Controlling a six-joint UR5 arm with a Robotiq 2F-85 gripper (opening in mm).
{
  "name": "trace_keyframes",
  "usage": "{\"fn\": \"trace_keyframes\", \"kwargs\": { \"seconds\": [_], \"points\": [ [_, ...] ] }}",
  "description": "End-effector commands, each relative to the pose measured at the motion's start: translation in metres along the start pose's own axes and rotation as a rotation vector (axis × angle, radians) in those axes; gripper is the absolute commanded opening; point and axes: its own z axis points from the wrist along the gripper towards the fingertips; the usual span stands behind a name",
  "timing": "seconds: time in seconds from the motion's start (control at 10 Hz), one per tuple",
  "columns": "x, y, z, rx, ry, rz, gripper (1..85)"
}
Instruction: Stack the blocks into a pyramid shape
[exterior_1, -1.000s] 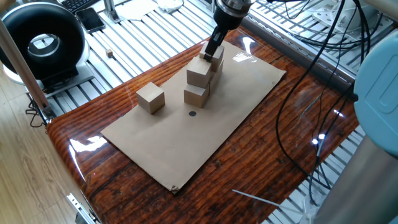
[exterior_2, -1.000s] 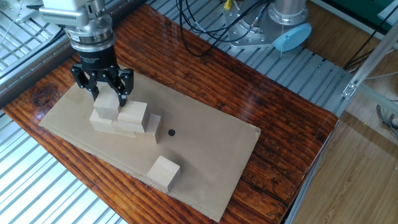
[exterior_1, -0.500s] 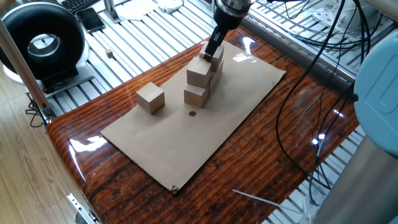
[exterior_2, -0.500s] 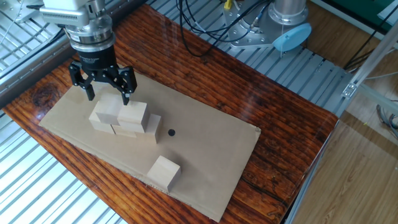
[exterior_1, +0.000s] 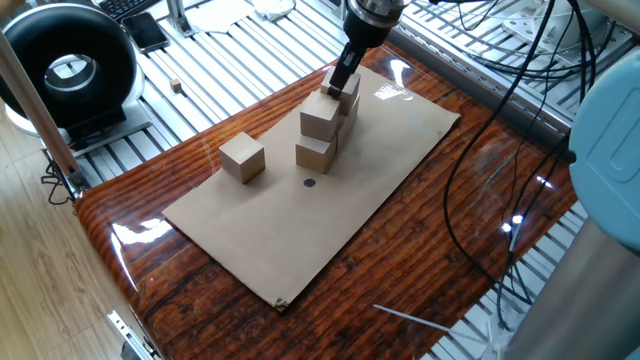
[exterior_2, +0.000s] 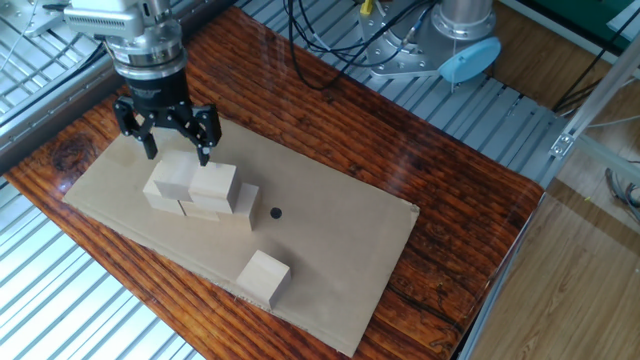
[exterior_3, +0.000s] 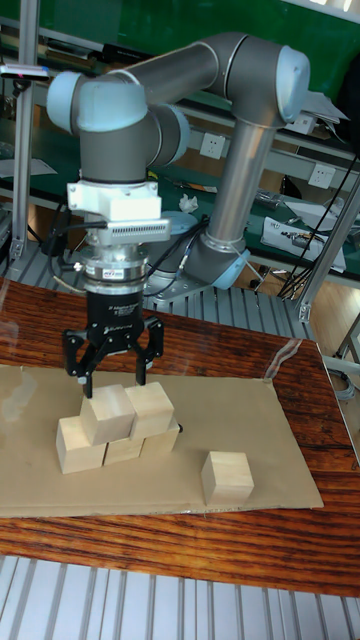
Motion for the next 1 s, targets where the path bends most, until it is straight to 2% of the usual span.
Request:
{"fn": "trace_keyframes", "kwargs": {
  "seconds": [0.0, 0.2, 0.4, 0.6, 0.7, 0.9],
  "points": [
    [-0.011, 0.021, -0.022, -0.007, 0.013, 0.068, 71.3],
    [-0.034, 0.035, -0.02, -0.021, -0.007, 0.138, 71.3],
    [-0.055, 0.044, -0.018, -0.009, -0.027, 0.251, 71.0],
    [-0.081, 0.053, -0.002, 0.008, -0.059, 0.403, 71.0],
    [-0.092, 0.054, 0.003, 0.026, -0.067, 0.424, 71.0],
    [-0.108, 0.067, 0.013, 0.029, -0.094, 0.456, 71.0]
  ]
}}
